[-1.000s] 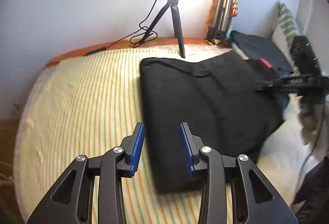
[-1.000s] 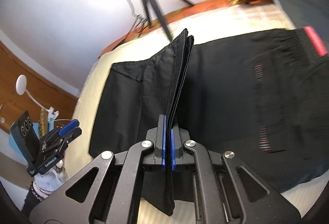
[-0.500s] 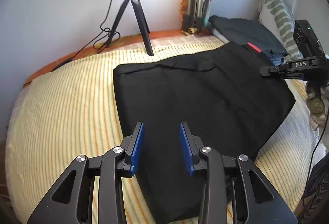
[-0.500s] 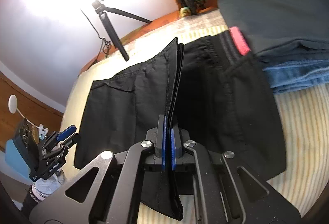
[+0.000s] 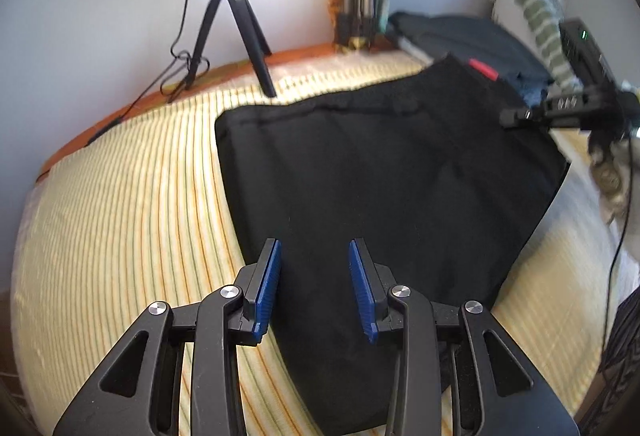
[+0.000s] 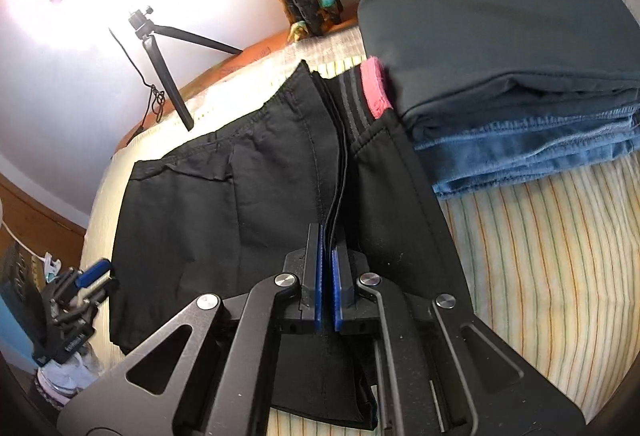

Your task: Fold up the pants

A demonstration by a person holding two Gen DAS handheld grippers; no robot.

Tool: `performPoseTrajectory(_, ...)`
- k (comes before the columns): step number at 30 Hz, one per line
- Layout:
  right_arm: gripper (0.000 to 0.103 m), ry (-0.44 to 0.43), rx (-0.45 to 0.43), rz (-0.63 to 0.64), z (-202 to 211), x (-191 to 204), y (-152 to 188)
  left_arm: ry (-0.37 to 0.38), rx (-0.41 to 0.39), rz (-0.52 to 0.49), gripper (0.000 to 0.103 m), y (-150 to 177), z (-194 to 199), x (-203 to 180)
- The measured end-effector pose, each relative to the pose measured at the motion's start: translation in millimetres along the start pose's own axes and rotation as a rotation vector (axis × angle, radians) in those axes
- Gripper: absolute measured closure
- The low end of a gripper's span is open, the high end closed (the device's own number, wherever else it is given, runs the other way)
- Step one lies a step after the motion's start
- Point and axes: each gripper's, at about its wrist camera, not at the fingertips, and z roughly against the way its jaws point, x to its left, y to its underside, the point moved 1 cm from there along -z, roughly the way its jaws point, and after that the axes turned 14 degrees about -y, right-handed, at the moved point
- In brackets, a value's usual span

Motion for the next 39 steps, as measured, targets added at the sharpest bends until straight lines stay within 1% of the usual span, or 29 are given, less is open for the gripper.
performPoseTrajectory(3, 0.099, 0.022, 0.004, 0.013, -3, 0, 0, 0.004, 0.055, -0.027, 0.069, 10, -16, -1)
performPoseTrajectory(5, 0.099, 0.047, 0.009, 0.033, -4, 3, 3, 0.01, 0.017, -0.025, 0.069, 16, -16, 0)
performPoseTrajectory(8, 0.098, 0.095, 0.023, 0.057, -7, 9, 2, 0.017, 0.018, -0.02, 0.069, 13, -9, 3)
performPoseTrajectory(9, 0.093, 0.112, 0.022, 0.056, -6, 11, 2, 0.018, 0.009, -0.008, 0.07, 13, -4, 5)
performPoseTrajectory(10, 0.09, 0.135, 0.007, 0.06, -3, 15, 1, 0.037, -0.003, 0.006, 0.07, 13, 3, 7)
performPoseTrajectory(12, 0.079, 0.173, -0.035, 0.099, 8, 27, 0, 0.07, -0.032, 0.018, 0.07, 14, 18, 7)
performPoseTrajectory(13, 0.078, 0.181, -0.051, 0.117, 11, 33, 0, 0.091, -0.04, 0.016, 0.07, 16, 24, 5)
performPoseTrajectory(14, 0.078, 0.163, -0.07, 0.147, 17, 44, 0, 0.113, -0.039, 0.006, 0.07, 19, 29, 2)
performPoseTrajectory(16, 0.078, 0.103, -0.079, 0.19, 20, 65, 0, 0.141, -0.035, -0.009, 0.07, 24, 35, -2)
performPoseTrajectory(18, 0.078, 0.025, -0.062, 0.254, 14, 91, 0, 0.151, -0.028, -0.043, 0.07, 28, 37, -10)
performPoseTrajectory(20, 0.078, -0.051, -0.011, 0.336, -3, 121, -3, 0.142, -0.019, -0.074, 0.07, 32, 35, -14)
performPoseTrajectory(21, 0.078, -0.09, 0.019, 0.377, -15, 137, -5, 0.149, -0.005, -0.072, 0.07, 35, 33, -11)
performPoseTrajectory(23, 0.079, -0.149, 0.073, 0.417, -41, 159, -10, 0.15, 0.009, -0.054, 0.07, 39, 30, -6)
performPoseTrajectory(25, 0.082, -0.194, 0.139, 0.448, -73, 179, -16, 0.153, 0.019, -0.045, 0.07, 43, 28, -3)
performPoseTrajectory(26, 0.084, -0.199, 0.16, 0.46, -87, 185, -19, 0.157, 0.021, -0.035, 0.07, 44, 29, 0)
performPoseTrajectory(27, 0.084, -0.202, 0.186, 0.467, -105, 192, -23, 0.165, 0.028, -0.028, 0.07, 45, 29, 2)
performPoseTrajectory(29, 0.084, -0.237, 0.254, 0.472, -135, 201, -26, 0.171, 0.036, -0.028, 0.07, 47, 27, 4)
performPoseTrajectory(31, 0.084, -0.212, 0.302, 0.501, -165, 210, -28, 0.174, 0.041, -0.031, 0.07, 49, 25, 4)
performPoseTrajectory(34, 0.084, -0.171, 0.359, 0.535, -200, 216, -27, 0.19, 0.044, -0.025, 0.07, 52, 27, 7)
performPoseTrajectory(36, 0.085, -0.132, 0.379, 0.528, -220, 214, -27, 0.197, 0.044, -0.032, 0.07, 54, 28, 7)
performPoseTrajectory(39, 0.085, -0.125, 0.391, 0.502, -237, 210, -29, 0.213, 0.055, -0.047, 0.07, 57, 30, 5)
